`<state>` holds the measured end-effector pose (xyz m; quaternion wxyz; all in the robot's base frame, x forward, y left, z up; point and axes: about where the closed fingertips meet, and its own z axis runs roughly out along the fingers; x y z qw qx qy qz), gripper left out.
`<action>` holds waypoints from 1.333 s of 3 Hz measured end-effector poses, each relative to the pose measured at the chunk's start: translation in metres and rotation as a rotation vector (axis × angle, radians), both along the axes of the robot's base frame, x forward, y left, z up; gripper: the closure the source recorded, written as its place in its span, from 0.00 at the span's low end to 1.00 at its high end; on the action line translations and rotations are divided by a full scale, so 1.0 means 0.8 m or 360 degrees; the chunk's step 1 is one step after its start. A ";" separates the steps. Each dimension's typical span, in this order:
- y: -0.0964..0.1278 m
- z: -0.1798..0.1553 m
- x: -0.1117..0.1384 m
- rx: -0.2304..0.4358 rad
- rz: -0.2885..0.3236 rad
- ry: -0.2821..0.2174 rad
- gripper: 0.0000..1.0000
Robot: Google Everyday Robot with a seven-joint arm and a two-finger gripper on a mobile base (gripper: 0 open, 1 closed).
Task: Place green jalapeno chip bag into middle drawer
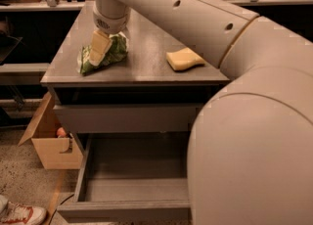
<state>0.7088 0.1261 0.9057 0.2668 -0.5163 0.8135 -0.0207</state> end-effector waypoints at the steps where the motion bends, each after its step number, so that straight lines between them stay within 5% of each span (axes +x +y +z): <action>1: 0.026 -0.015 0.012 -0.0102 0.0058 0.0017 0.00; 2: 0.041 -0.033 0.018 -0.0176 0.0110 0.0059 0.18; 4: 0.016 -0.042 0.008 -0.0222 0.0086 0.0109 0.64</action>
Offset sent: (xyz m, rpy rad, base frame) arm 0.0200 0.0461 -0.0380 -0.1616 0.0640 0.1076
